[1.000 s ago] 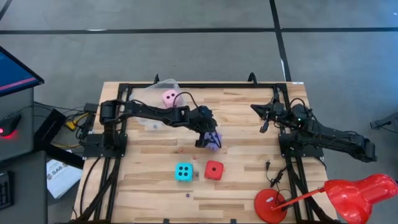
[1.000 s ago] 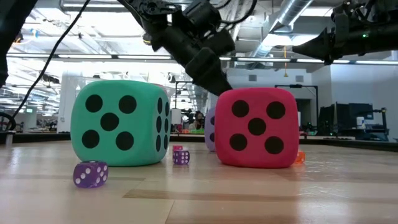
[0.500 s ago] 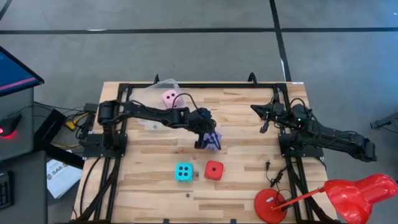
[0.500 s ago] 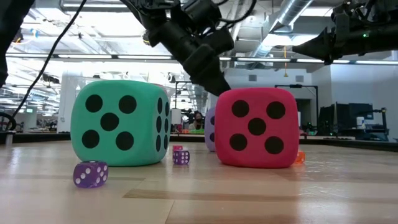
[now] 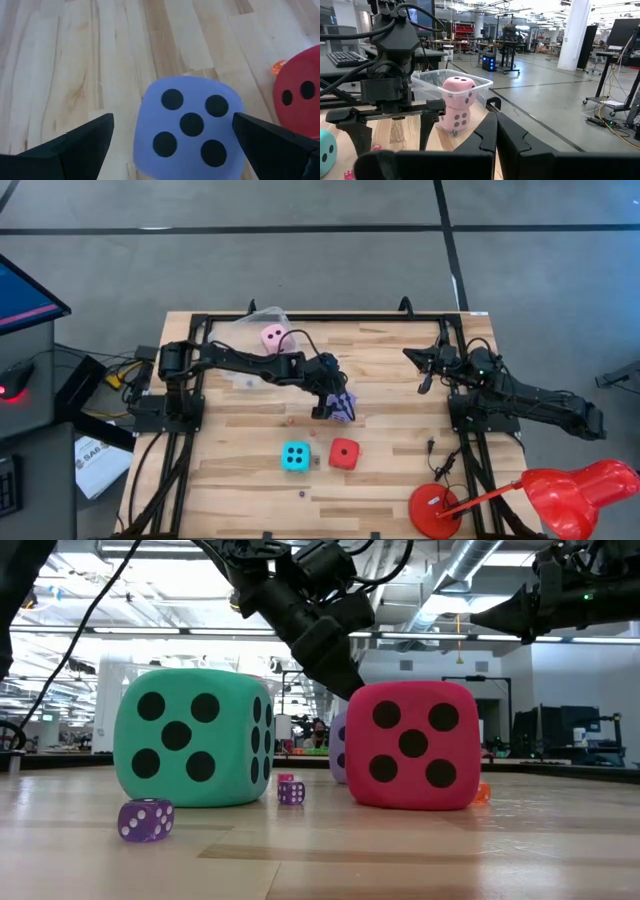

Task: Pick & Place Dice
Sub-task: Put the large purple dice into the transparent container

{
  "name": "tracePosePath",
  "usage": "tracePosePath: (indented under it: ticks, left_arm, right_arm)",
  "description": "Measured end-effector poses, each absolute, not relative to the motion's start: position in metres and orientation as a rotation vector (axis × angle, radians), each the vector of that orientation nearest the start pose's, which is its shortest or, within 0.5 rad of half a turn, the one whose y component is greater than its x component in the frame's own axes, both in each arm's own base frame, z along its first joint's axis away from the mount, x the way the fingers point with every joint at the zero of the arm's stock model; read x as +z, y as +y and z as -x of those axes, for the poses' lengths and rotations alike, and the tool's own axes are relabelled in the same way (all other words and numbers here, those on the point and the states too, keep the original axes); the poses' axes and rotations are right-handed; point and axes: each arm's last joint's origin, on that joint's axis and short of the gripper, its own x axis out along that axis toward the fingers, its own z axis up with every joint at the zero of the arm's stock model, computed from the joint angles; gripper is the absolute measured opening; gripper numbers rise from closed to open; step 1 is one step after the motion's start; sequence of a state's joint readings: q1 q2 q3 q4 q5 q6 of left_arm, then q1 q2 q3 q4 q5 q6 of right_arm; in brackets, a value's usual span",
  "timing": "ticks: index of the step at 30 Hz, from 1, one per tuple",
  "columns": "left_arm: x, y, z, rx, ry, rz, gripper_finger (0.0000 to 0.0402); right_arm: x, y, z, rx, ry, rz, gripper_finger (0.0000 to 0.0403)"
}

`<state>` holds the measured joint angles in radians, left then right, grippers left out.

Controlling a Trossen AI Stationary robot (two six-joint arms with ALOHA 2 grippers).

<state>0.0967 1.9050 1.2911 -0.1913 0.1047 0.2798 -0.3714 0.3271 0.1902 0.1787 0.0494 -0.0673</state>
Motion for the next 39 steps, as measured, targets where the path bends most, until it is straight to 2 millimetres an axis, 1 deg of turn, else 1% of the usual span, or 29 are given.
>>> tracePosePath:
  ticks: [12,16,23,34,39]
  left_arm:
    - [0.182,0.036,-0.411,-0.130,0.802,-0.155,0.0398]
    - [0.186,0.037,-0.410,-0.114,0.789,-0.170,0.0398]
    - [0.201,0.038,-0.406,-0.068,0.761,-0.195,0.0398]
    - [0.200,0.027,-0.406,-0.087,0.772,-0.163,0.0398]
    - [0.198,0.028,-0.405,-0.075,0.772,-0.136,0.0398]
  right_arm:
    - [0.218,-0.044,-0.109,-0.422,-0.027,0.075,0.0000]
    - [0.218,-0.044,-0.109,-0.422,-0.027,0.076,0.0000]
    - [0.218,-0.044,-0.109,-0.422,-0.024,0.075,0.0000]
    - [0.218,-0.044,-0.109,-0.422,-0.020,0.074,0.0000]
    - [0.218,-0.044,-0.109,-0.422,-0.020,0.074,0.0000]
